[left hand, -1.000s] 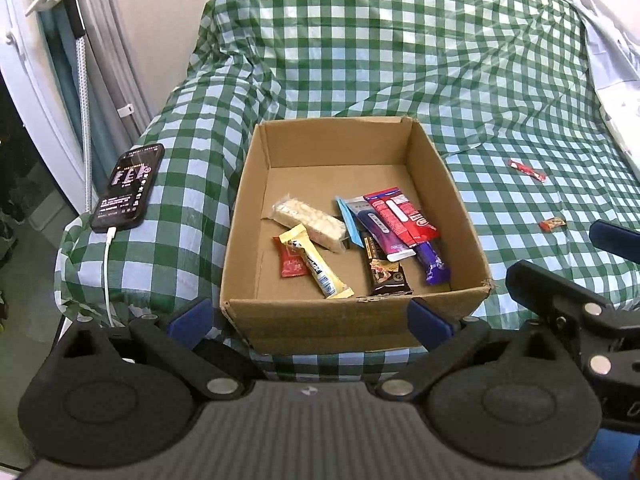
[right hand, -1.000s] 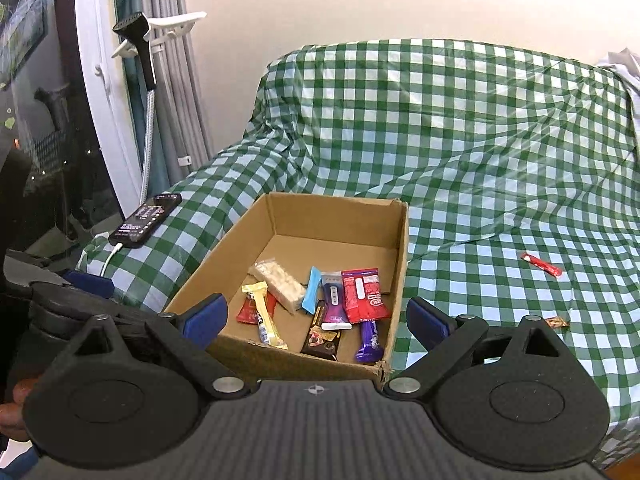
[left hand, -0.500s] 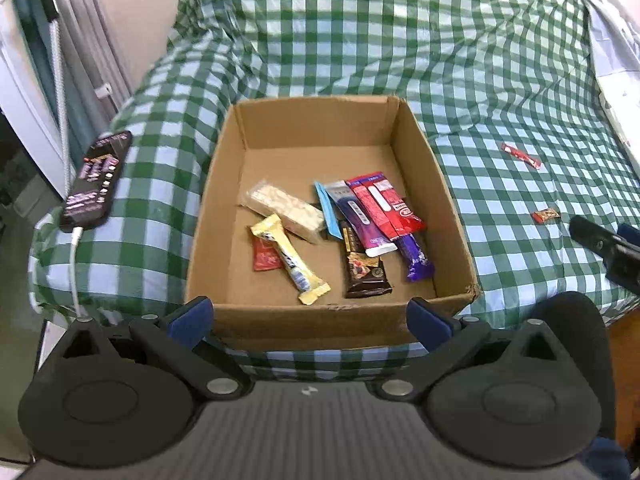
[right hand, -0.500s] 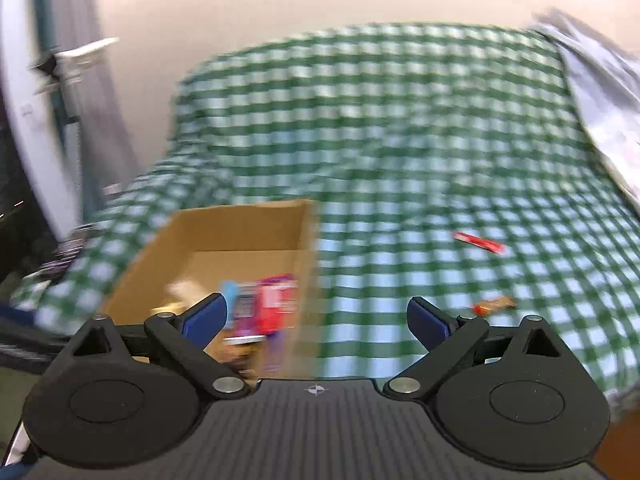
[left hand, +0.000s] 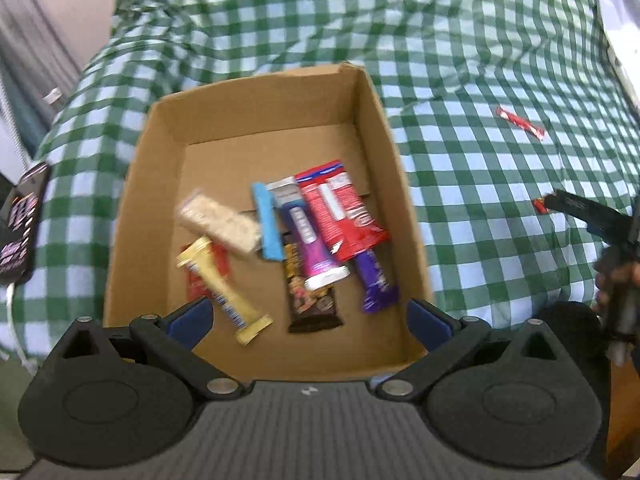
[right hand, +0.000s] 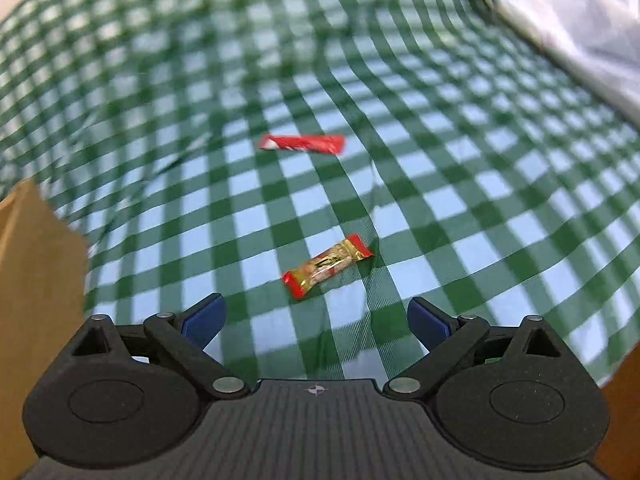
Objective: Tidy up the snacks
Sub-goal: 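Grasp the red stick with left tool while right tool grasps gold-and-red packet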
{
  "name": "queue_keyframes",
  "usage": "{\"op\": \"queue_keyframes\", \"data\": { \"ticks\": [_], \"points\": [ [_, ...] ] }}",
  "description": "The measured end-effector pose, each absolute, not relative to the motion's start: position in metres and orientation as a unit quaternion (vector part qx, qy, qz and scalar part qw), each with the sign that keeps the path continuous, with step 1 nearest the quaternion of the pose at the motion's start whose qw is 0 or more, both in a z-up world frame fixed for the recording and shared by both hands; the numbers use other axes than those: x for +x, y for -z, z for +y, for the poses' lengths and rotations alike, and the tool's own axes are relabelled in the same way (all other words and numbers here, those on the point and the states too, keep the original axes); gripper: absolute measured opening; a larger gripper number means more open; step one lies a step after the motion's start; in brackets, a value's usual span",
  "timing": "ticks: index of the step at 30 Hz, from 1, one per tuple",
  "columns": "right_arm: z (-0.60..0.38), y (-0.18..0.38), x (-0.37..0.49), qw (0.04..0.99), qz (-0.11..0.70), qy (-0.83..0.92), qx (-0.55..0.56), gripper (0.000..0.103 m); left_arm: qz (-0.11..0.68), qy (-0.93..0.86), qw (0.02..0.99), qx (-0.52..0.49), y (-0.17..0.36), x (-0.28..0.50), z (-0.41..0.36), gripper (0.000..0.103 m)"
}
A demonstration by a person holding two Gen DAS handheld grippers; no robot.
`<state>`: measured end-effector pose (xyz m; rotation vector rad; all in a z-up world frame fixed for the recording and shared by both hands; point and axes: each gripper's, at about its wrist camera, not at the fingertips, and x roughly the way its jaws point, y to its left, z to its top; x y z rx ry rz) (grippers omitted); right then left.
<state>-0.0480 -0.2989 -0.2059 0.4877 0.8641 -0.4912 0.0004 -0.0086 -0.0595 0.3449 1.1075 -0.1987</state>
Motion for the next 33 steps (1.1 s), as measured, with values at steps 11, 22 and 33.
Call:
{"op": "queue_keyframes", "data": {
  "ticks": [11,22,33],
  "points": [
    [-0.296,0.247,0.011,0.839,0.433,0.27,0.192,0.023,0.504,0.136,0.828,0.204,0.076,0.057,-0.107,0.103],
    [-0.411,0.232,-0.066,0.809,0.372,0.346,0.295,0.017,0.393,0.333,0.802,0.301,0.135,0.125,-0.285,0.103],
    [-0.443,0.244,-0.078,0.821,0.376,0.291,0.316,0.019,0.386,0.447,0.71,0.383,0.243,0.192,-0.418,0.103]
  ]
}}
